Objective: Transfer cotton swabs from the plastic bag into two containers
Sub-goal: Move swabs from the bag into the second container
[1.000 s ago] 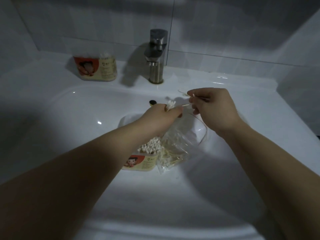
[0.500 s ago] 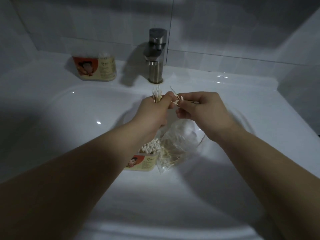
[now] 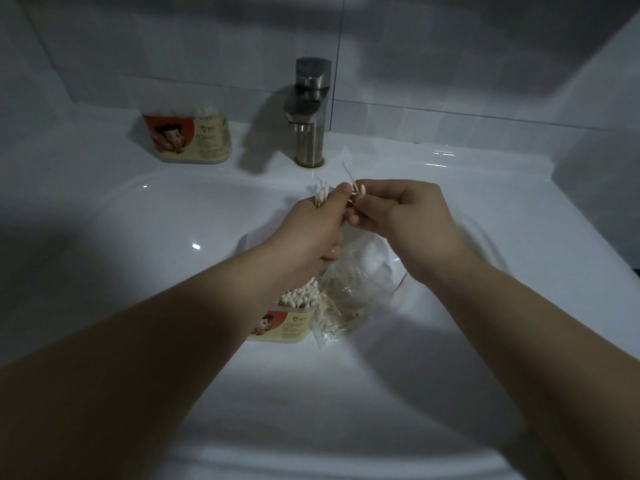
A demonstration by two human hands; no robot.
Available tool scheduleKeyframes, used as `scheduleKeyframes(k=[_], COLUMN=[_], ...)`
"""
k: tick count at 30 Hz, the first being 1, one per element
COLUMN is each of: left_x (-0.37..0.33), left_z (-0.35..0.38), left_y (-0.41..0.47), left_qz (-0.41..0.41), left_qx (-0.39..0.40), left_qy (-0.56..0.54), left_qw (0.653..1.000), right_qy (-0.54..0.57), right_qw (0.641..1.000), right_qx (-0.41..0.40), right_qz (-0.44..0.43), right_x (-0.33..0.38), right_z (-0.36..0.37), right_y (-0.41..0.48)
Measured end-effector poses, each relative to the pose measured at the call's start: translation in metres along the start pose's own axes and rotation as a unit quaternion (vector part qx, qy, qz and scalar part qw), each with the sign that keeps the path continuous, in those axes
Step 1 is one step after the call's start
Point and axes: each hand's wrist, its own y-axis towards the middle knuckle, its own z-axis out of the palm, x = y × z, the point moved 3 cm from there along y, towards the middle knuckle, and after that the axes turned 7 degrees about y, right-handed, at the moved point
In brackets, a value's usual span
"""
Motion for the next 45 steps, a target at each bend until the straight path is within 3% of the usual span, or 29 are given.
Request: scheduleKeyframes(k=[4,9,12,19,29,33,37,42,45], left_x=[-0.003,0.002,-0.001,-0.003,-0.006,-0.007,-0.009,-0.006,-0.005], left_z=[0.000,-0.010,-0.007,-0.004,-0.018,-0.015,-0.008,0.001,0.006], left_y=[0.004,0.006,0.003,-0.003,0.003,0.003,-0.002,-0.014,-0.015], left_qz=[0.006,0.010,0.002,0.001,-0.009,-0.015,-0.018,0.004,-0.009], left_qx=[-0.023,-0.079,-0.051,-0.035,-0.123,-0.109,-0.066,0.049,0.068], left_qy=[-0.062,0.003,-0.012,-0.001,-0.064,-0.123,-0.068,0.001,-0.006], left_qw=[0.998,0.997,0.999,0.999,0.990,0.986,0.995,0.999,0.998], right_qy=[-0.015,-0.010,-0.012,-0.071,-0.187,-0.144,-0.086,-0.088,-0.118], right_qw=[1.000,1.000,0.999,0.997,0.982,0.989,0.996,0.994,0.992], right_qx=[0.009,-0.007,0.001,0.018,0.015,-0.006,-0.036,-0.060,-0.051], right_qz=[0.008,0.029,0.033,0.023,0.031,0.037,0.014,0.002,-0.006], right_x=[0.000,0.002,0.000,-0.002,-0.003,-0.001,0.006,0.009,0.008], right_z=[0.006,0.000,0.003,0.003,-0.001,-0.003,-0.005,-0.008,-0.009], right_y=[-0.003,-0.002,-0.003,-0.004,0.000,-0.001,-0.001,0.000,0.000])
